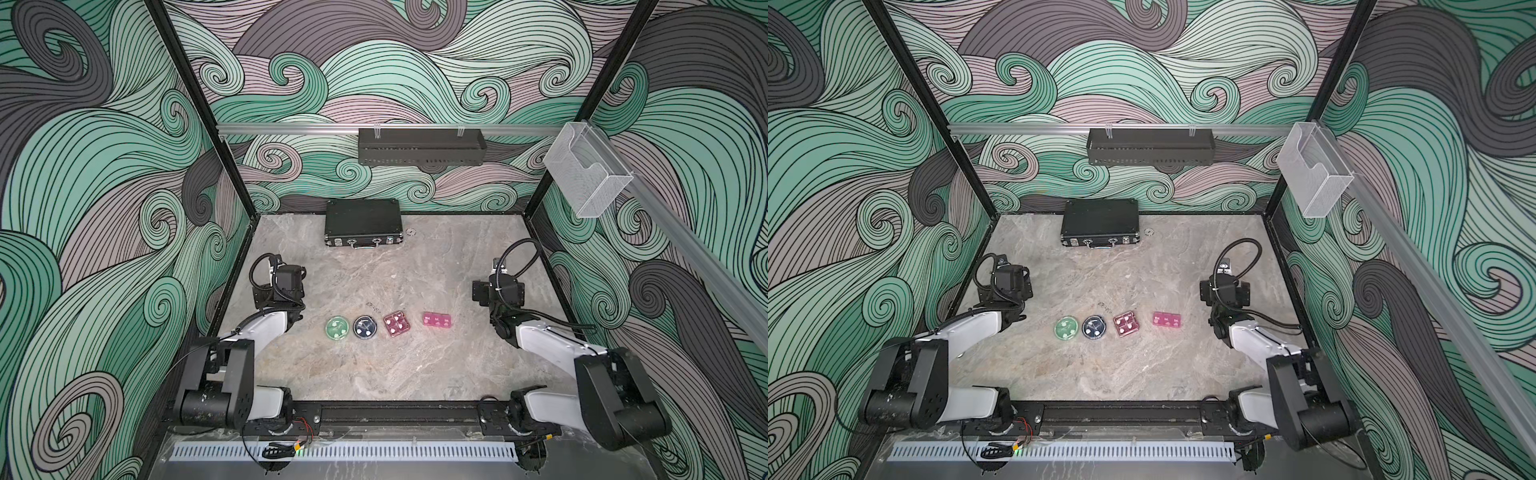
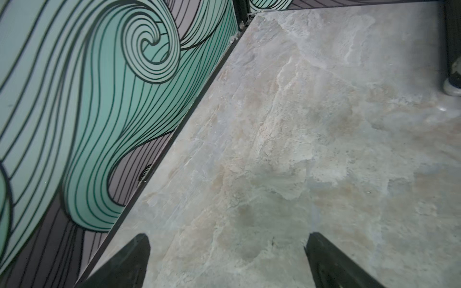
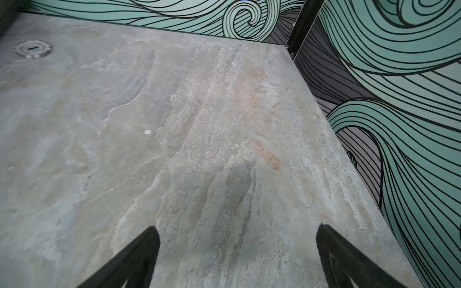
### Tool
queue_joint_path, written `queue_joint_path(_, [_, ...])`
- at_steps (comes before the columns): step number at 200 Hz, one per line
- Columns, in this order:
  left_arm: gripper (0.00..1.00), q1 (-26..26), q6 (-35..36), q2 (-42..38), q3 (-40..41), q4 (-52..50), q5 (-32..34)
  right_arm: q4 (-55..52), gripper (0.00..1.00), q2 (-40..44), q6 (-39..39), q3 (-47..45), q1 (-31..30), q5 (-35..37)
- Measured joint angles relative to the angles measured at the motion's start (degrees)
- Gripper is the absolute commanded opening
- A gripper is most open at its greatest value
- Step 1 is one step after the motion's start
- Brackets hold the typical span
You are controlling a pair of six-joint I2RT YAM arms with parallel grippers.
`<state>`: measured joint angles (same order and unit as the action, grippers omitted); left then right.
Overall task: Close pillboxes
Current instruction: Reset both arms
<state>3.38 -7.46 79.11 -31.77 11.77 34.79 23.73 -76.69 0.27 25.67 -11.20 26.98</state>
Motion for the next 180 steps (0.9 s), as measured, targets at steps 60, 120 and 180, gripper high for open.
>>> queue_joint_path(60, [0.99,-2.2,5.9,4.1,0.5,10.7,-20.8,18.0,1.00,-9.3,-0.3,-1.7,7.6,-9.4])
queue_joint_path(120, [0.99,-5.8,6.3,9.0,5.4,22.4,-27.5,24.1,1.00,-11.8,-1.4,-3.4,8.3,-18.0])
queue_joint_path(180, [0.99,-5.9,5.9,8.9,5.3,24.1,-28.9,24.9,1.00,-11.8,-1.4,-3.4,8.3,-19.5])
